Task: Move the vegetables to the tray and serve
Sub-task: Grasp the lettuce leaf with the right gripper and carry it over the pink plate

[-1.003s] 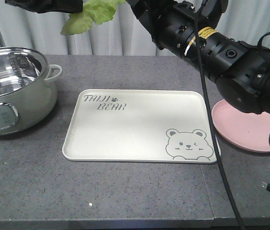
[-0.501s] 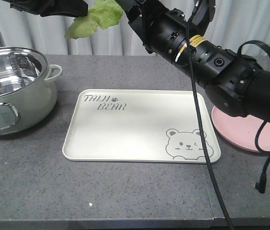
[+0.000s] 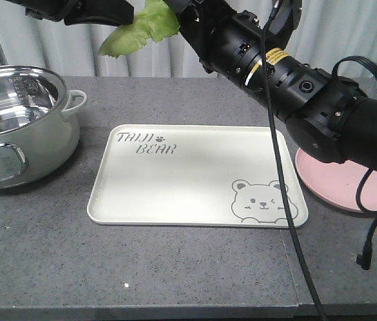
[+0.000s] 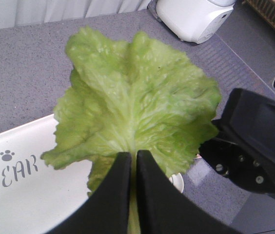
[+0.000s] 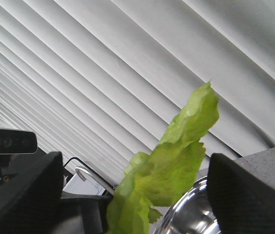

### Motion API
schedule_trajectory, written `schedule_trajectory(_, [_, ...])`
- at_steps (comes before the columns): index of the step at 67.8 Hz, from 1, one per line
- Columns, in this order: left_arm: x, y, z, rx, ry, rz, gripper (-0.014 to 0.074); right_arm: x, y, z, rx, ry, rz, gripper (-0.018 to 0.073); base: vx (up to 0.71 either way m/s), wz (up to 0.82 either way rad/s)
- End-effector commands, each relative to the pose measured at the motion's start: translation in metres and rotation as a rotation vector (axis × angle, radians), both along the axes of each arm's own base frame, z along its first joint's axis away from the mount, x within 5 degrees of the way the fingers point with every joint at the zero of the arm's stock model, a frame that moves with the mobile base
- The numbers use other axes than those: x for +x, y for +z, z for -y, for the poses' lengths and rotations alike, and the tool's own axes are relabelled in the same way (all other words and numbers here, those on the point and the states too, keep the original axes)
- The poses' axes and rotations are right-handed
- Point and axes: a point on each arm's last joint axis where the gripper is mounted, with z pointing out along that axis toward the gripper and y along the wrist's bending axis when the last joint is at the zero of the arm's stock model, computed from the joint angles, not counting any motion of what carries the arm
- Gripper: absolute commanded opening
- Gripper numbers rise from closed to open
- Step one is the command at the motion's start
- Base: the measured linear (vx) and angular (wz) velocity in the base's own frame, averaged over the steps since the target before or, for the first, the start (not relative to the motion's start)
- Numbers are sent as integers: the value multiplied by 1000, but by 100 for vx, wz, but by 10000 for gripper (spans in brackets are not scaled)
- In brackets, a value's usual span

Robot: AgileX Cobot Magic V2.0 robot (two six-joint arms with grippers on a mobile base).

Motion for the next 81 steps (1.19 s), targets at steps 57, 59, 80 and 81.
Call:
schedule_trajectory(57, [-25, 31, 16, -62, -36, 115, 88, -17, 32, -2, -46, 79, 218, -6, 0, 0])
schedule_trajectory(59, [-27, 32, 16, -64, -37, 118, 118, -16, 32, -1, -51, 74, 216, -6, 0, 0])
schedule_trajectory(80, [-44, 53, 2, -1, 35, 231, 455, -1, 32, 36, -111, 25, 221, -6, 0, 0])
schedule_trajectory(81, [-45, 53, 2, 8, 39, 234, 463, 0, 32, 39, -118, 23, 222, -6, 0, 0])
